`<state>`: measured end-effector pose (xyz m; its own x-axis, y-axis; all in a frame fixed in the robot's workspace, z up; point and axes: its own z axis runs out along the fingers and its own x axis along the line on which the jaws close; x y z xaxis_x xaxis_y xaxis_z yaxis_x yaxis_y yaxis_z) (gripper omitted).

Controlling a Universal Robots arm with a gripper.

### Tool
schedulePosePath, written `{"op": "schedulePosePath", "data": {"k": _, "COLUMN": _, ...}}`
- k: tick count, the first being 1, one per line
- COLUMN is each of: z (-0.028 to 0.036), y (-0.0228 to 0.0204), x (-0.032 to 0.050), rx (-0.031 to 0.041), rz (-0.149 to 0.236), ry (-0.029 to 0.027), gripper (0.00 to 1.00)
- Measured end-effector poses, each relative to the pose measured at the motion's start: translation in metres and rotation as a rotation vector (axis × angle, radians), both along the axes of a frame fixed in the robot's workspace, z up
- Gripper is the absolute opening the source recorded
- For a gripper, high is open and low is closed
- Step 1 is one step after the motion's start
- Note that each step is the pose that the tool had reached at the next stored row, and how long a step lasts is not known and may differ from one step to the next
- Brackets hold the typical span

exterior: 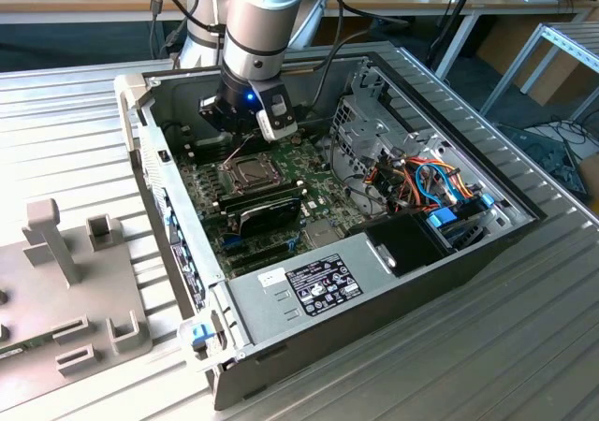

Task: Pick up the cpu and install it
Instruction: 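Install the first cpu locking lever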

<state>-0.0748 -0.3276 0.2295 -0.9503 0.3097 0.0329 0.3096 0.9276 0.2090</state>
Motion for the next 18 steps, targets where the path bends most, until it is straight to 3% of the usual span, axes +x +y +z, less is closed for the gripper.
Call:
{"op": "schedulePosePath", "data": {"k": 4, "z": -0.0008, "y": 0.0, "x": 0.0, "rx": 0.0107, "rz": 0.003, "ry": 0.0, "gripper": 0.11}}
{"op": "schedulePosePath", "data": {"k": 18, "z": -0.0043, "y": 0.0, "x": 0.0007, "rx": 0.0108, "rz": 0.003, "ry": 0.0, "gripper": 0.11}}
